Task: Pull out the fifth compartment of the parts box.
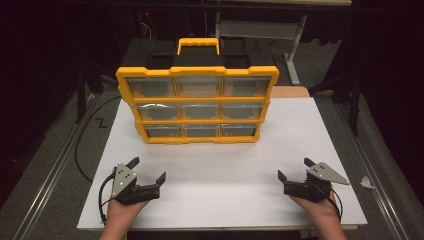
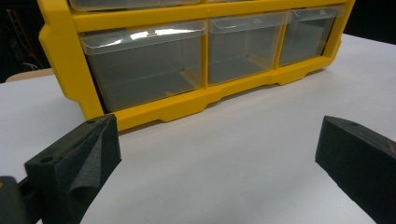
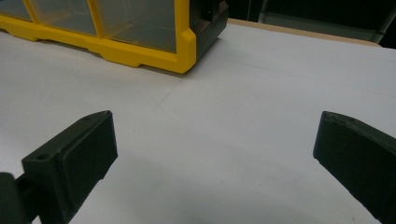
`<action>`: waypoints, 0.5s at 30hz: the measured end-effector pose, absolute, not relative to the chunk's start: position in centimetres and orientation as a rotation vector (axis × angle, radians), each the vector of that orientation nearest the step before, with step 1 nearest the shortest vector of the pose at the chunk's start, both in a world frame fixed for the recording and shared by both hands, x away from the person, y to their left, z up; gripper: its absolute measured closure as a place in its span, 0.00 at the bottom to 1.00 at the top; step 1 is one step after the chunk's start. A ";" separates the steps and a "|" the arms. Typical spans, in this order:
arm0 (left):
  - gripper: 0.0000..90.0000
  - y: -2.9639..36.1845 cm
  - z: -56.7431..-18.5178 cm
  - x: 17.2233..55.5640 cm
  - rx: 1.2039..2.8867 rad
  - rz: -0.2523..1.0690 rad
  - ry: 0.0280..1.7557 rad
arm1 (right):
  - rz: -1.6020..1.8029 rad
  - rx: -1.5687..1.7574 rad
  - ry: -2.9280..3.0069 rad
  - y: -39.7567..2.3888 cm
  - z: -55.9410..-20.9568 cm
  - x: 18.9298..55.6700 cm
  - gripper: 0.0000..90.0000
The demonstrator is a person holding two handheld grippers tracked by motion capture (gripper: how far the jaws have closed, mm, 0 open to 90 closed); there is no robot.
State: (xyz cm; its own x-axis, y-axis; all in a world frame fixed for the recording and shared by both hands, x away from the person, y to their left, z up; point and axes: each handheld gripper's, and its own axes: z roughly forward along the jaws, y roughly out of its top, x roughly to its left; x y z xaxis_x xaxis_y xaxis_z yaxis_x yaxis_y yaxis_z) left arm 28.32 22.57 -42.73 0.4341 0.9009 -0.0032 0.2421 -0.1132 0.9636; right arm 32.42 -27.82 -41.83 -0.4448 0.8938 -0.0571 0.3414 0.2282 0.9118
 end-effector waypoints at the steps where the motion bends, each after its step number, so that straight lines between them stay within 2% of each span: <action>1: 0.01 22.6 -42.8 28.3 1.620 0.775 1.021 | 1.191 1.133 1.907 -27.8 -41.8 32.4 0.01; 15: 0.00 22.6 -42.9 28.6 1.625 0.762 1.019 | 1.170 1.105 1.906 -27.6 -41.7 32.5 0.01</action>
State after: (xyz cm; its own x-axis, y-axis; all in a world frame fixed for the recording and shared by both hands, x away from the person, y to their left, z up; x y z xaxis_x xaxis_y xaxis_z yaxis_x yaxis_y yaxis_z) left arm 28.60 22.58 -42.90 0.4400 0.8980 -0.0068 0.2478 -0.1141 0.9621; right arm 32.54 -27.62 -41.74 -0.4449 0.8914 -0.0866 0.3258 0.2512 0.9115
